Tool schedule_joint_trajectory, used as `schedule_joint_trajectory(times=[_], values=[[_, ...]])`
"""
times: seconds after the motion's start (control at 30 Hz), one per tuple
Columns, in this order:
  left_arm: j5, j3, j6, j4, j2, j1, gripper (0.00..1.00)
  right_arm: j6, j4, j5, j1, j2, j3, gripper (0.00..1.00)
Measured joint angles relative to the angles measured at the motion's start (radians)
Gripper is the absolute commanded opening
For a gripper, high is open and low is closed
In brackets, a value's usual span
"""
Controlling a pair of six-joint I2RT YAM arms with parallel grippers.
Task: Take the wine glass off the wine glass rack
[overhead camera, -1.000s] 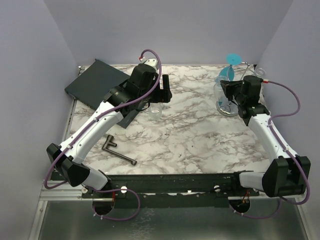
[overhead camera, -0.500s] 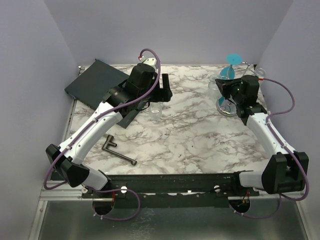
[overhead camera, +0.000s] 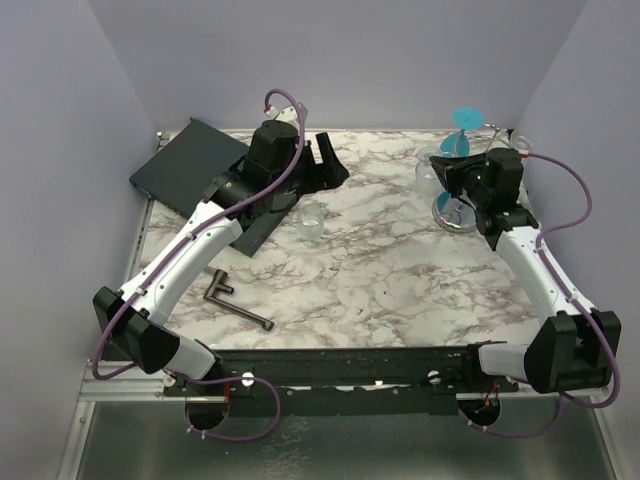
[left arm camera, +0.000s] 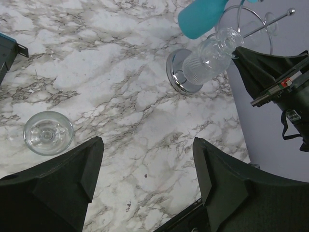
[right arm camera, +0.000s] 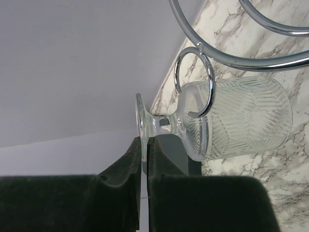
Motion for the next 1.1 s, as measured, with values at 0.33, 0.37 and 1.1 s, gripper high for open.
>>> schedule_joint_trajectory(times=[0.33, 0.37, 1.1], values=[[0.113, -0.064, -0.100, 0.115, 0.015, 0.040, 0.82, 0.011, -0.039, -0.084, 0.000, -0.002, 0.029, 0.00], [0.125, -0.069, -0.109, 0.128, 0.015, 0.045, 0.82, 0.016, -0.040, -0.096, 0.000, -0.002, 0.039, 0.00], [0.402, -0.238, -0.434, 0.734, 0.098, 0.148, 0.88, 0.257, 0.080, -0.363, 0.013, 0.058, 0.269, 0.00]])
